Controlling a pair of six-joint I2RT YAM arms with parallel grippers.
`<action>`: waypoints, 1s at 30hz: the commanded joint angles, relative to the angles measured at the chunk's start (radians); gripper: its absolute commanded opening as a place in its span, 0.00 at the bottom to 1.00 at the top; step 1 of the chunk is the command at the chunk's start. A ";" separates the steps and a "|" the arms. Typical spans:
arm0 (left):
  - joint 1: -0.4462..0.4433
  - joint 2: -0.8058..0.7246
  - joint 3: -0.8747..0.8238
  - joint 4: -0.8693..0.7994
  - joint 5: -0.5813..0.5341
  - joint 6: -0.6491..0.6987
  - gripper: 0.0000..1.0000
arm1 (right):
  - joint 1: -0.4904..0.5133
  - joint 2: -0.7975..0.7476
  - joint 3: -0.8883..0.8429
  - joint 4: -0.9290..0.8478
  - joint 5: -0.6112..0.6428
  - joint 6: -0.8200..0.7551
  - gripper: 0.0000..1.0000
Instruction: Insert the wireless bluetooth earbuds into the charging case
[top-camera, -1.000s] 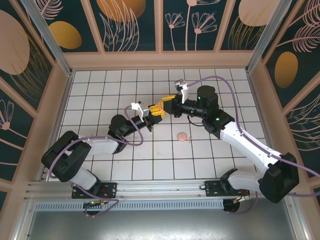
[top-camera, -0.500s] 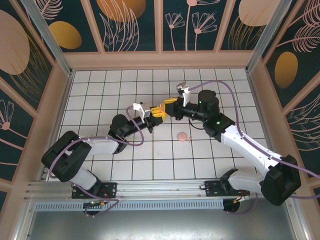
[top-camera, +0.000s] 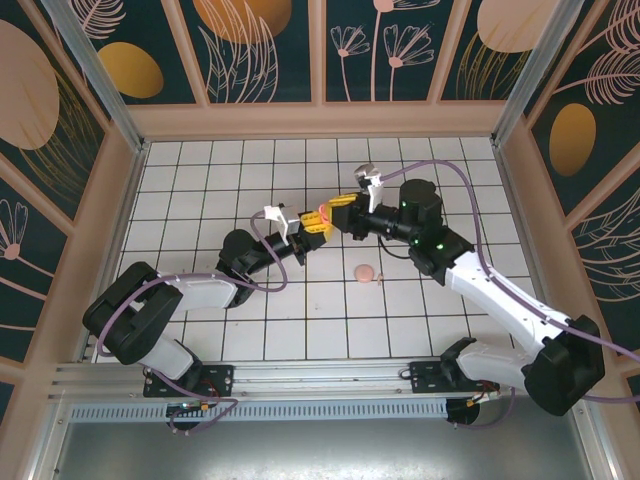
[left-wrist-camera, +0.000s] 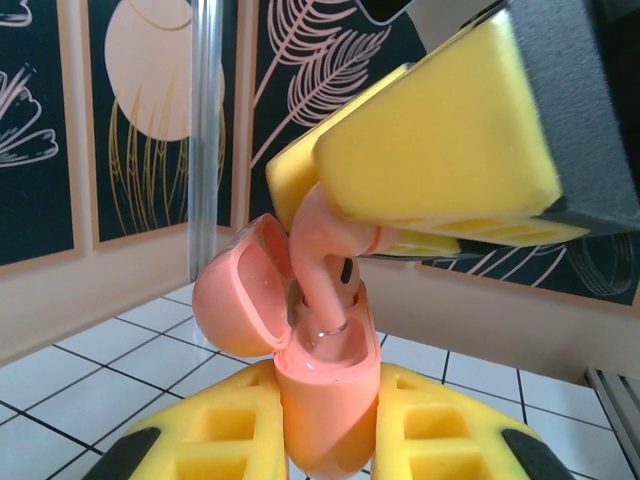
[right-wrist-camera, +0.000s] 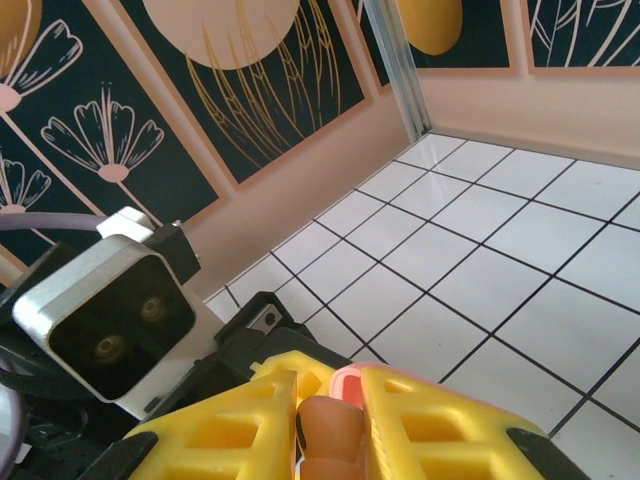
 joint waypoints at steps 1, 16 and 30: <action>0.000 -0.004 0.034 0.069 -0.028 -0.014 0.12 | 0.016 -0.032 0.059 -0.020 -0.006 -0.007 0.22; 0.000 -0.005 0.039 0.057 -0.022 -0.014 0.12 | 0.042 -0.019 0.051 -0.001 0.010 0.006 0.22; 0.000 -0.015 0.034 0.076 -0.002 -0.014 0.12 | 0.045 0.029 0.046 -0.010 0.072 -0.019 0.22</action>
